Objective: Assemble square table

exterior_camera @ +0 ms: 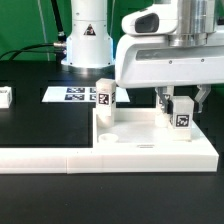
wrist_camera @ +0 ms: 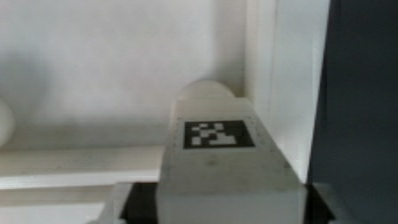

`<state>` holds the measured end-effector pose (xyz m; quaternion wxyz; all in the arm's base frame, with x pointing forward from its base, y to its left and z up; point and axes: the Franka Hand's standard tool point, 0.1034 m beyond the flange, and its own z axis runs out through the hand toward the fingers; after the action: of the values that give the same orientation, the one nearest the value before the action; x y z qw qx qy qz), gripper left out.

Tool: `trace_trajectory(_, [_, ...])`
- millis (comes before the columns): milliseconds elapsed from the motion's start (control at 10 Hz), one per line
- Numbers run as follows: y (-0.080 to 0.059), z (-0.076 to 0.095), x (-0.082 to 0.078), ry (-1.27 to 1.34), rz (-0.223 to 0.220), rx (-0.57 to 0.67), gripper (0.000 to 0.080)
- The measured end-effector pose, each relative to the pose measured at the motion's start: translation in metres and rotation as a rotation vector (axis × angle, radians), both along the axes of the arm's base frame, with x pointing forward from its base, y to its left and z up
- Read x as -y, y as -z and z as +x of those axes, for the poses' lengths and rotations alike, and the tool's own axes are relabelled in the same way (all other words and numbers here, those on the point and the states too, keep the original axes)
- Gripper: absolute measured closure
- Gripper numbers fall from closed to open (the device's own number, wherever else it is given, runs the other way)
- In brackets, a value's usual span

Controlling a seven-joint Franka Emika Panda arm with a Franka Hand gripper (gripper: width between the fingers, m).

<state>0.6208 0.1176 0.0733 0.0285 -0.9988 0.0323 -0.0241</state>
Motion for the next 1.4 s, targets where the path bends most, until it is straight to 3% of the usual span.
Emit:
trace_trajectory(300, [0.0001,0.0001,0.0006,0.108,0.006,-0.006,0.0511])
trace_trajectory(900, [0.0014,-0.0014,-0.0003,0.863,0.044,-0.048,0.0509])
trace_trajectory(1400, [0.002,-0.0007,0.0036,1.257,0.085,-0.087,0.0509])
